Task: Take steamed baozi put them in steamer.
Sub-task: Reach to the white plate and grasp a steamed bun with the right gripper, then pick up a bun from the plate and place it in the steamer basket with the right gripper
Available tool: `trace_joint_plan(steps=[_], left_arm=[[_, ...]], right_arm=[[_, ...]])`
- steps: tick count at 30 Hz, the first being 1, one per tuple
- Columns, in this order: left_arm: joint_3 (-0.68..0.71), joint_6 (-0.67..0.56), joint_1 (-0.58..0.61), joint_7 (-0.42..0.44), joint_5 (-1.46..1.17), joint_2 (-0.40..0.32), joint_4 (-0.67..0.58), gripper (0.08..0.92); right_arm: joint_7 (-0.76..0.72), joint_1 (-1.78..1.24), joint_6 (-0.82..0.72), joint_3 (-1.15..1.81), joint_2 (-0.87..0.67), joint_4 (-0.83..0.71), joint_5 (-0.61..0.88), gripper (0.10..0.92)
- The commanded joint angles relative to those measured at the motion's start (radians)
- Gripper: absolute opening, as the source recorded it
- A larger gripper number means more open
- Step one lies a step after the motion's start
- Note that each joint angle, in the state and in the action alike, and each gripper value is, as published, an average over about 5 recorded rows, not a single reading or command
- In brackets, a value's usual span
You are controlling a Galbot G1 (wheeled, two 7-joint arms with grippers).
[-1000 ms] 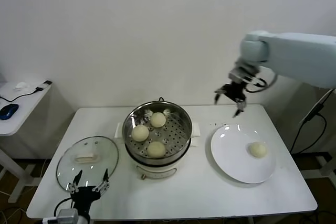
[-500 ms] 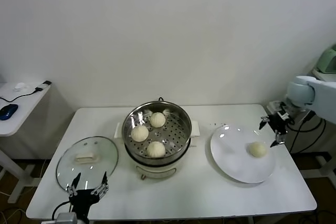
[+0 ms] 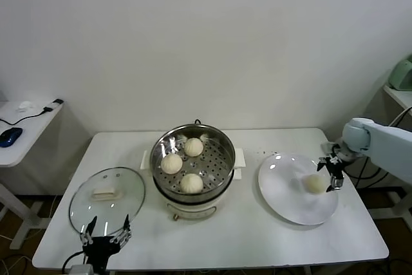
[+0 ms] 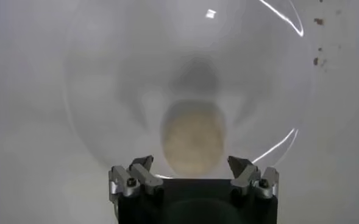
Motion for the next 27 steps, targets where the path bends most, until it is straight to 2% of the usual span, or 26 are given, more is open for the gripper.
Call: trace_joint_plan(steps=[1, 10, 18, 23, 27], left_arm=[[0.006, -0.002, -0.001, -0.001, 0.006, -0.002, 0.006, 0.823], [0.006, 0.002, -0.004, -0.001, 0.007, -0.001, 0.007, 0.823], [0.01, 0.005, -0.008, -0.002, 0.006, -0.001, 0.004, 0.823], [0.011, 0.009, -0.01, -0.002, 0.004, 0.001, -0.003, 0.823], [0.012, 0.011, -0.011, -0.002, 0.0, 0.007, -0.008, 0.823]], right_arm=[[0.032, -0.115, -0.012, 0.103, 0.051, -0.085, -0.045, 0.823], [0.006, -0.107, -0.003, 0.104, 0.056, -0.07, -0.043, 0.82], [-0.018, -0.02, -0.006, 0.065, 0.029, -0.002, -0.008, 0.685], [-0.039, 0.195, -0.031, -0.061, 0.01, 0.101, 0.133, 0.671], [-0.048, 0.462, -0.087, -0.249, 0.036, 0.24, 0.353, 0.67]])
